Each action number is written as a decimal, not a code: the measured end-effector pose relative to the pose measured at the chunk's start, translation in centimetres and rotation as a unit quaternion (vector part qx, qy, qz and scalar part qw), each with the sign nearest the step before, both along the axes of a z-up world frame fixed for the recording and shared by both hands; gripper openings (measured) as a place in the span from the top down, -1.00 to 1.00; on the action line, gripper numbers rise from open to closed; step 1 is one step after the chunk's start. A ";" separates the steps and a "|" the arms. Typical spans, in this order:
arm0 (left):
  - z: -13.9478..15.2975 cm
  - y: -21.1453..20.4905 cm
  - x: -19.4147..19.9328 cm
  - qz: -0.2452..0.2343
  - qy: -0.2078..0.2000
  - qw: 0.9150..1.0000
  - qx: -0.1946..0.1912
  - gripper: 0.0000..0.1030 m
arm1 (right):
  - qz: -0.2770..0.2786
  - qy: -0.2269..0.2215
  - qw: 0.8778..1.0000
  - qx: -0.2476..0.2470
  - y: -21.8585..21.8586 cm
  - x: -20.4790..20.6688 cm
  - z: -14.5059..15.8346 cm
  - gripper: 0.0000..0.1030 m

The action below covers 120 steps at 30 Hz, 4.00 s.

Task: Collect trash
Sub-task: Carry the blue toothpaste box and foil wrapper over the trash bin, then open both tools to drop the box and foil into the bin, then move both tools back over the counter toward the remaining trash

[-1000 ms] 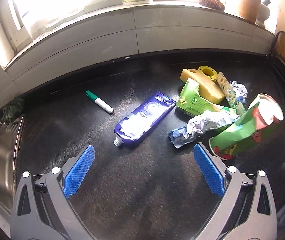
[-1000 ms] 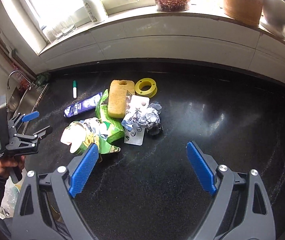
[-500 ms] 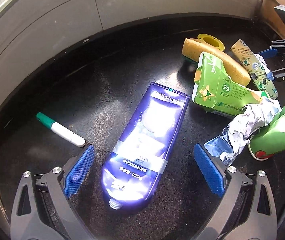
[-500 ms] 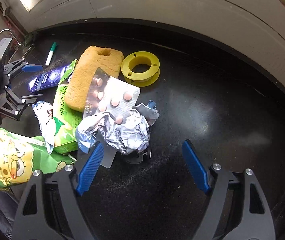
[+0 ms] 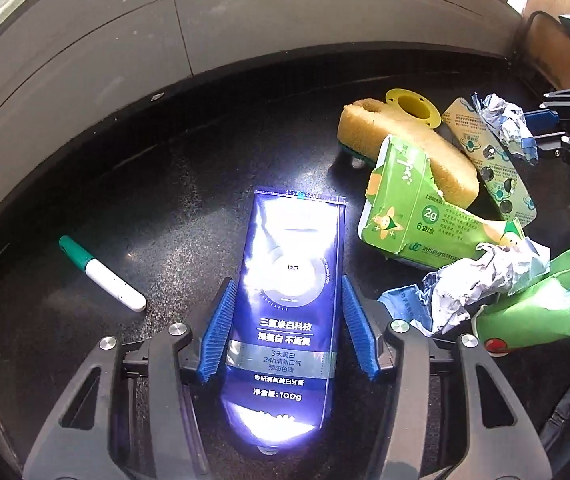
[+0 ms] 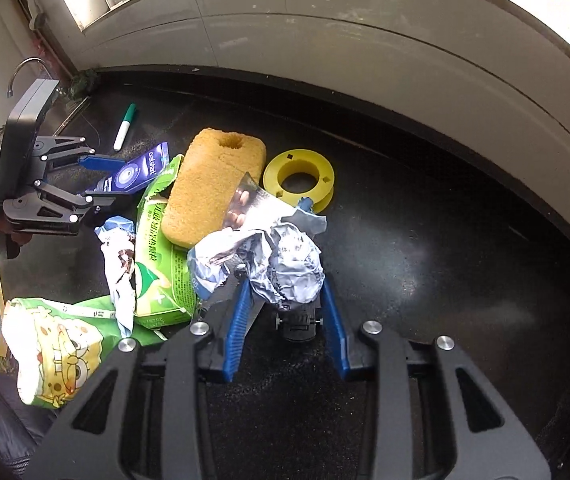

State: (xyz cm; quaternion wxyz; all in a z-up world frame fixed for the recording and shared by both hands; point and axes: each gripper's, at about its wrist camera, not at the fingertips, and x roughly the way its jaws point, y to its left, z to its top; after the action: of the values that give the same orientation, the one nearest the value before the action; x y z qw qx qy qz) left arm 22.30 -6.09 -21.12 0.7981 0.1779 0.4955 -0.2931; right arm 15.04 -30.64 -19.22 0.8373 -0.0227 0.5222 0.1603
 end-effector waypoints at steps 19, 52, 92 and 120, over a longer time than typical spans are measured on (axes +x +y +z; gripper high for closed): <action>7.5 3.6 -12.3 0.174 -0.045 0.981 -0.070 0.83 | -0.061 -0.080 0.995 0.026 -1.8 -8.6 8.4 0.33; 15.6 18.5 -33.5 0.411 -0.124 0.902 -0.047 0.84 | 0.264 -0.054 0.960 0.078 24.6 -17.3 11.4 0.32; -7.4 40.1 -48.3 0.671 0.034 0.736 -0.083 0.39 | 0.487 0.166 0.856 -0.045 63.2 -26.9 -7.6 -0.44; 5.2 33.5 -37.0 0.548 -0.070 0.831 -0.069 -0.81 | 0.299 -0.040 0.953 0.031 43.1 -18.1 9.3 -0.58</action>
State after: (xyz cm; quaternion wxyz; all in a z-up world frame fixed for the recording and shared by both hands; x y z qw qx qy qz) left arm -14.74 27.37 -15.90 0.8705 -0.1580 0.4330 0.1725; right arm -3.02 12.48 -9.96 0.7718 -0.1584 0.4521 0.4182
